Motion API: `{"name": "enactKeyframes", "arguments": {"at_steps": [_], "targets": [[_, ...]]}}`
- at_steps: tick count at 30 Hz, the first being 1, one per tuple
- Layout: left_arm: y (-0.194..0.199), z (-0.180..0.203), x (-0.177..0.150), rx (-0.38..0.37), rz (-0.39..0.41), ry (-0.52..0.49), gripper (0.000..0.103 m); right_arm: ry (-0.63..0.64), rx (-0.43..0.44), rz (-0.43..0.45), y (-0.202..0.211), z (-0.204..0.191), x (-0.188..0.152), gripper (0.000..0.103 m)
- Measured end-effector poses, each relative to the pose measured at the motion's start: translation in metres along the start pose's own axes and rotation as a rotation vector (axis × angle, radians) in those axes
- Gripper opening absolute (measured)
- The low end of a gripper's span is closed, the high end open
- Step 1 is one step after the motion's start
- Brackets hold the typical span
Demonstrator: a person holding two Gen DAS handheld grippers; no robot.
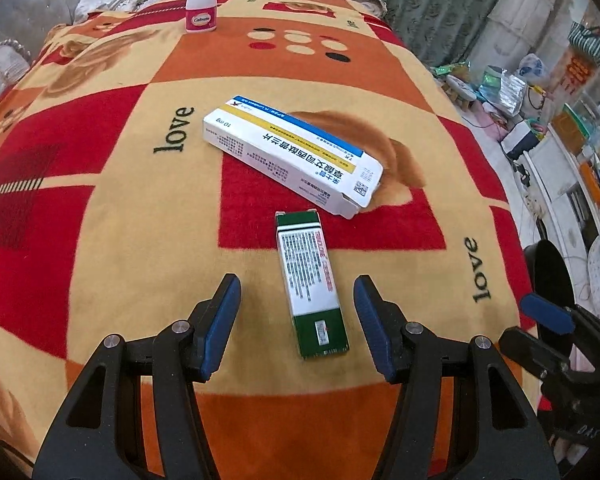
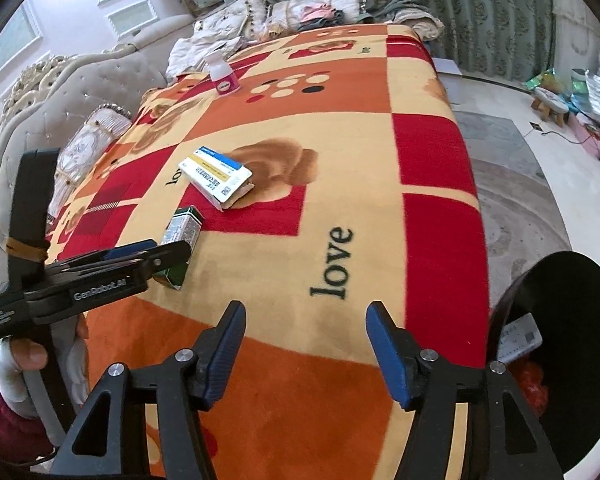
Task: Collect trash
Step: 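Move both open tools back to the blanket toward the medicine boxes, then grasp the green-white medicine box with the left tool while the right grasps the white-blue box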
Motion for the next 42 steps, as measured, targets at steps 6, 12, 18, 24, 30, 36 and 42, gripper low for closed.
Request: {"name": "enactKeyframes", "arguments": {"at_steps": [6, 12, 18, 24, 30, 36, 42], "targets": [[-0.001, 0.003, 0.003, -0.004, 0.005, -0.007, 0.057, 0.005, 0.007, -0.015, -0.009, -0.003, 0.003, 0.062], [-0.003, 0.004, 0.004, -0.003, 0.000, -0.012, 0.057, 0.011, 0.011, -0.019, -0.012, -0.006, 0.005, 0.062], [-0.003, 0.004, 0.004, -0.001, 0.000, -0.015, 0.057, 0.017, 0.012, -0.019, -0.011, -0.008, 0.006, 0.062], [-0.004, 0.005, 0.004, 0.002, -0.002, -0.017, 0.057, 0.018, 0.012, -0.020, -0.011, -0.009, 0.006, 0.063], [-0.004, 0.005, 0.004, 0.003, -0.001, -0.018, 0.057, 0.019, 0.009, -0.018, -0.010, -0.009, 0.006, 0.063], [-0.005, 0.006, 0.004, -0.003, 0.005, -0.038, 0.048, 0.020, 0.010, -0.019, -0.010, -0.009, 0.006, 0.063], [0.000, 0.004, 0.002, -0.022, 0.008, -0.045, 0.024, 0.022, 0.011, -0.022, -0.009, -0.010, 0.005, 0.063]]}}
Point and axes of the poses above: each gripper's, at about its wrist camera, not at the fingertips, and y roughly against the way its jaws point, z to its right, x to its top, the point moved 7 cm from there along -y, roughly the way its jaws point, and after that the axes turned 11 degrees about y, right-handed, at the moved point
